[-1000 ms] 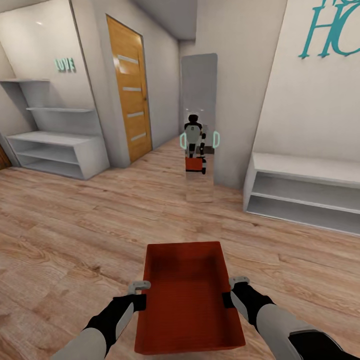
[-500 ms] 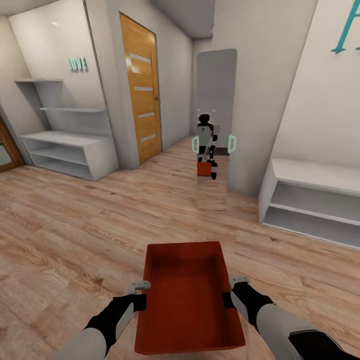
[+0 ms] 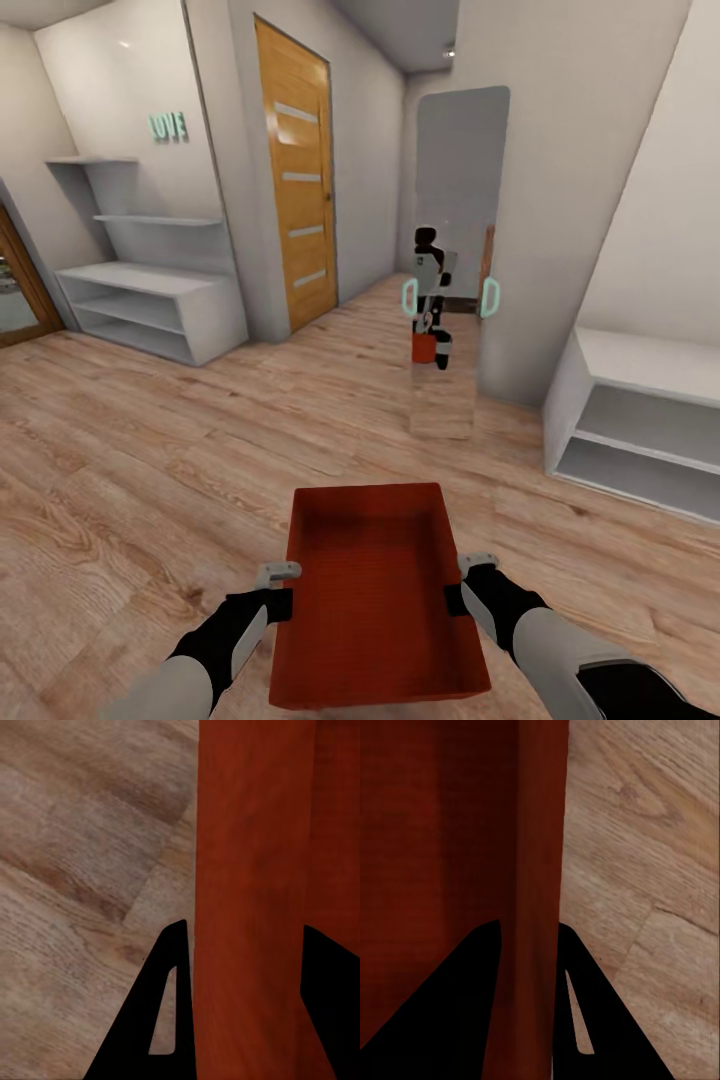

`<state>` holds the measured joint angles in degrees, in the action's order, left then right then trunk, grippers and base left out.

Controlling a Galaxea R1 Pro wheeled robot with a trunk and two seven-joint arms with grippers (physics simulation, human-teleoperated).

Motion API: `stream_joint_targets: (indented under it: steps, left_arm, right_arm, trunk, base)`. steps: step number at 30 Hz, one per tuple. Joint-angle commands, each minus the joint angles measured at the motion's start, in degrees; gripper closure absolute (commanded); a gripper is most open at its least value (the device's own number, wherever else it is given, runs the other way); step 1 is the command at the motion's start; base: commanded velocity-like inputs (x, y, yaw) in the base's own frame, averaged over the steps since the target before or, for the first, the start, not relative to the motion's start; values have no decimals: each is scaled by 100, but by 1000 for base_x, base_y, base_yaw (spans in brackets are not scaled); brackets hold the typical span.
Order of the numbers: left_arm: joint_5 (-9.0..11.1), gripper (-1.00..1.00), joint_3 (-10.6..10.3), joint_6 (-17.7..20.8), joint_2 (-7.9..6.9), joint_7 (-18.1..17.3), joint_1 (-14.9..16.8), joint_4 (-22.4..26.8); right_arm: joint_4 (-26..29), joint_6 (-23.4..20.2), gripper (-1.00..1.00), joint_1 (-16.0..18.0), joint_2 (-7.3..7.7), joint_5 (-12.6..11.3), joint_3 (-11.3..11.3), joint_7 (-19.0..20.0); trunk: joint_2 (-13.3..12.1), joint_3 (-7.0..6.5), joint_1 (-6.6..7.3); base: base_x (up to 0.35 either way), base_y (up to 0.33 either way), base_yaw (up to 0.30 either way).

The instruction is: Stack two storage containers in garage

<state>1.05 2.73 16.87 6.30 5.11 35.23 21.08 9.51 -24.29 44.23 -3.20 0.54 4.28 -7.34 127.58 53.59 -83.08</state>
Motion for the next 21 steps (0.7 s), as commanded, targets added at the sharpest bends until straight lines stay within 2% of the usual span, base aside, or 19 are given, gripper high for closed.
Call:
stream_joint_targets:
  steps: [1, 21]
  left_arm:
    - [-43, 100, 34, 36, 2, 25, -1, 10]
    - [-43, 100, 34, 36, 2, 25, 1, 10]
  right_arm:
    - [16, -49, 100, 2, 3, 78, 2, -15]
    - [16, -49, 100, 0, 3, 78, 2, -15]
  trunk:
    - [2, 6, -3]
    - [2, 8, -3]
  base:
    - [348, 0, 132]
    - [348, 0, 67]
